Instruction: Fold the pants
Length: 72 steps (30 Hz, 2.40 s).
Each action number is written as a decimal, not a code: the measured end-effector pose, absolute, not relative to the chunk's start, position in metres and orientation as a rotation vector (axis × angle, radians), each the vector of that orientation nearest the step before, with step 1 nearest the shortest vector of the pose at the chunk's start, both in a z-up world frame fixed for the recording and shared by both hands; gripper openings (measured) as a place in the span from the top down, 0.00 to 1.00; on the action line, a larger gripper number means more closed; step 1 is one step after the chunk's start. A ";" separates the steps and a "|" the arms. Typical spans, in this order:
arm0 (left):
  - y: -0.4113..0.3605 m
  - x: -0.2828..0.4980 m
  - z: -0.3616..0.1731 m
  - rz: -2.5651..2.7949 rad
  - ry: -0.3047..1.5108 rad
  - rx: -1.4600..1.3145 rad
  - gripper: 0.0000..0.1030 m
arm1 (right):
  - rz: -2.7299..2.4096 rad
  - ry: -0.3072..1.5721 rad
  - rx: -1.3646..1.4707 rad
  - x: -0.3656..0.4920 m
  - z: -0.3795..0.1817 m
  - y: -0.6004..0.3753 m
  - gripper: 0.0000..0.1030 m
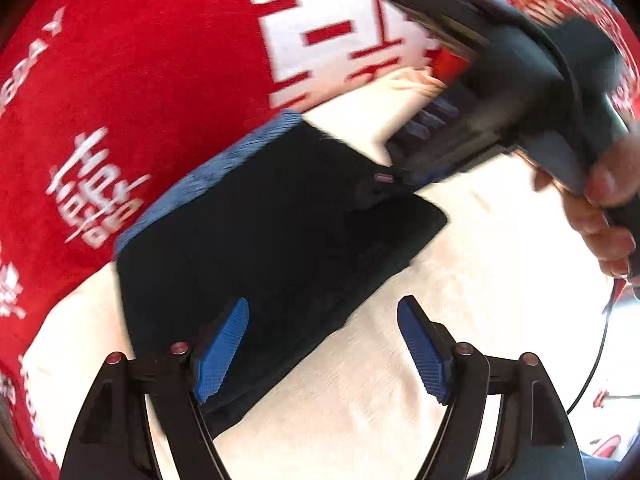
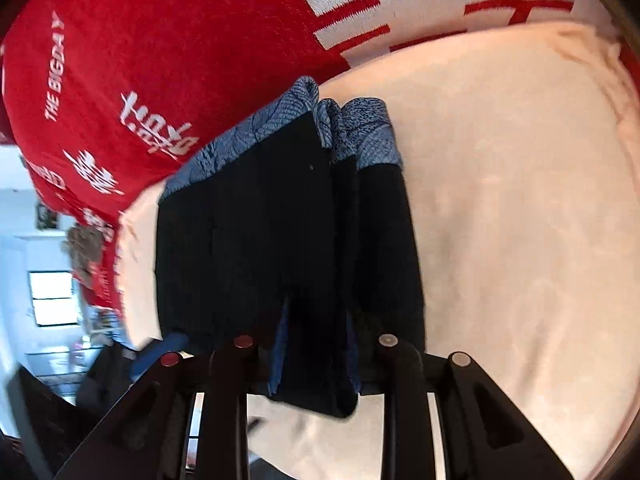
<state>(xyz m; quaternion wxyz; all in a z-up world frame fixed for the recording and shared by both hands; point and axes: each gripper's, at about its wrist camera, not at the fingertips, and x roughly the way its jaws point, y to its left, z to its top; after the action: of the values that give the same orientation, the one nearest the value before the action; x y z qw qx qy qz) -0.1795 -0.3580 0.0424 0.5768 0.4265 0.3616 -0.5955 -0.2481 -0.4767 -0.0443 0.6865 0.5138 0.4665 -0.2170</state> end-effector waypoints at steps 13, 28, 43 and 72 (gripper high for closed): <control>-0.346 -0.051 0.018 -1.047 1.165 0.745 0.24 | -0.615 0.997 0.941 -0.269 0.024 -0.458 0.55; -0.339 -0.027 -0.006 -0.981 1.349 0.660 0.24 | -0.614 1.133 0.994 -0.256 -0.011 -0.444 0.55; -0.347 -0.014 -0.005 -0.973 1.337 0.696 0.24 | -0.665 1.111 1.120 -0.283 -0.014 -0.466 0.43; -0.352 0.013 -0.023 -0.908 1.450 0.613 0.00 | -0.667 1.059 1.236 -0.300 -0.021 -0.483 0.21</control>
<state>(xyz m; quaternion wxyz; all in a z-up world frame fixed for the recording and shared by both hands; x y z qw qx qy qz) 0.0133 -0.3516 -0.0231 0.6149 0.2658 0.6292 -0.3941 -0.2999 -0.4834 -0.0214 0.6374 0.5415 0.4639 -0.2919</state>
